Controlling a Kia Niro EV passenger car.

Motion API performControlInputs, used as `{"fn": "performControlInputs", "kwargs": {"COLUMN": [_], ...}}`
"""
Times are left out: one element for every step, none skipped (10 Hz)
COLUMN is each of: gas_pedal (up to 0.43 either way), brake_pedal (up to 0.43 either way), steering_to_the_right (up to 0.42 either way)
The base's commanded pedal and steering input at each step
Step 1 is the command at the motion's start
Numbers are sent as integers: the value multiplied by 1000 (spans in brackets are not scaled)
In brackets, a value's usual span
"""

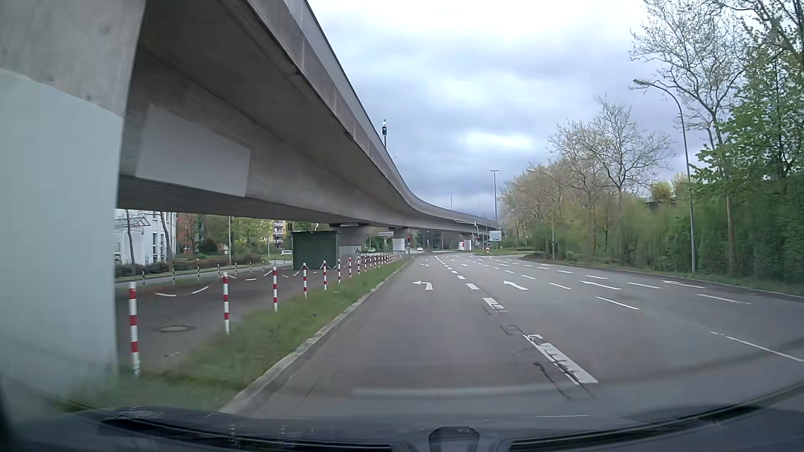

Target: Follow the waypoints while adhering to traffic rules and regulations

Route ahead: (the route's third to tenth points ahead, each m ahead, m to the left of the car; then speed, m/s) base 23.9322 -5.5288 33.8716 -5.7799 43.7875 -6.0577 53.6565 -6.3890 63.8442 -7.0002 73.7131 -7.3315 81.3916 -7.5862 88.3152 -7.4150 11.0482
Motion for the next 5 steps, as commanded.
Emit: {"fn": "performControlInputs", "kwargs": {"gas_pedal": [0,0,0,0,0], "brake_pedal": [0,0,0,0,0], "steering_to_the_right": [5,4,4,5,5]}}
